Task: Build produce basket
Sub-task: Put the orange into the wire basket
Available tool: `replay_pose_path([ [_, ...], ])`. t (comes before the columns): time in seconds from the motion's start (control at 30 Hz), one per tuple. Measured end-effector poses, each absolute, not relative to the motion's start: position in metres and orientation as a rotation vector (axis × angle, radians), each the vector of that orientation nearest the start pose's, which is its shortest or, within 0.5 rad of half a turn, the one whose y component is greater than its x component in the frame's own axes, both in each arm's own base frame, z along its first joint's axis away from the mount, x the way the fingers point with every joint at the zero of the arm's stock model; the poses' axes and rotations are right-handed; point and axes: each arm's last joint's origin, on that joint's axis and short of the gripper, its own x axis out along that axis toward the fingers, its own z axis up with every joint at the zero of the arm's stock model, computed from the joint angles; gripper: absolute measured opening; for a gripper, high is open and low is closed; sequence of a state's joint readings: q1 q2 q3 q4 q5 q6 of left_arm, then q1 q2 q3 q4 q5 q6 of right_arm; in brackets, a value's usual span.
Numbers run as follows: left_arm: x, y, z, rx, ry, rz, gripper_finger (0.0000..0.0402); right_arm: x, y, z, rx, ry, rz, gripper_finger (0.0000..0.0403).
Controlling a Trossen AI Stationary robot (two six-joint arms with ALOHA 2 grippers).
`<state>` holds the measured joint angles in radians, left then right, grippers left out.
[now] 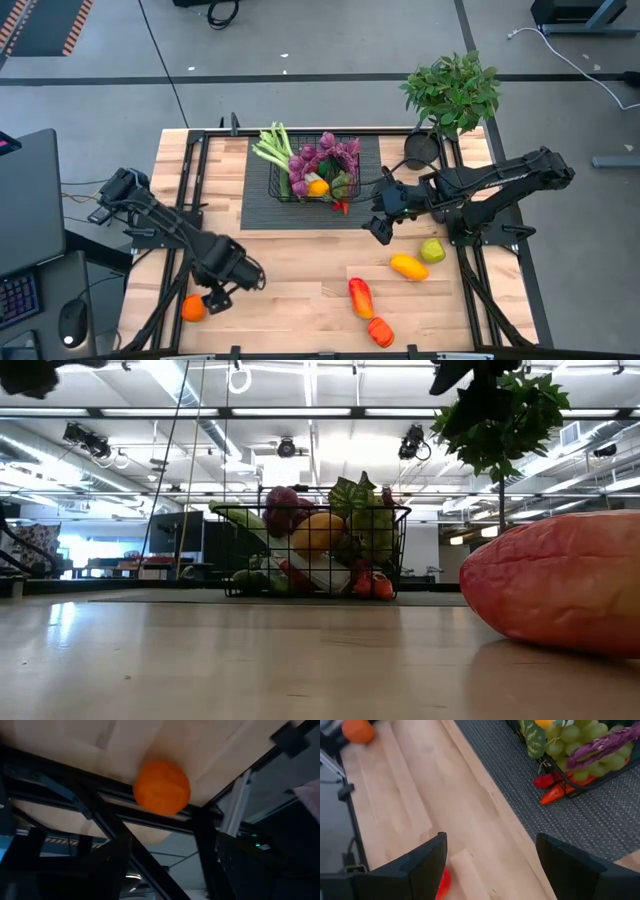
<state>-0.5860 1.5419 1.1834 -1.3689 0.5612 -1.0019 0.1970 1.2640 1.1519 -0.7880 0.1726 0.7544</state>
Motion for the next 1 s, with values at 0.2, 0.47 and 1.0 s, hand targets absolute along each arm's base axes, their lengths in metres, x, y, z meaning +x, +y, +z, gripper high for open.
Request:
replay_pose_path([
  [0.2,0.184,-0.167,0.222,-0.563,2.045,0.046,0.0298,0.253,0.045,0.31,0.546,0.815,-0.325,0.0307],
  [0.47,0.168,-0.182,0.208,-0.435,2.029,-0.048,0.0298,0.259,0.047,0.303,0.608,0.847,-0.337,0.0307],
  [1.0,0.141,-0.196,0.182,-0.292,1.969,-0.032,0.0313,0.263,0.048,0.3,0.692,0.835,-0.367,0.0307],
])
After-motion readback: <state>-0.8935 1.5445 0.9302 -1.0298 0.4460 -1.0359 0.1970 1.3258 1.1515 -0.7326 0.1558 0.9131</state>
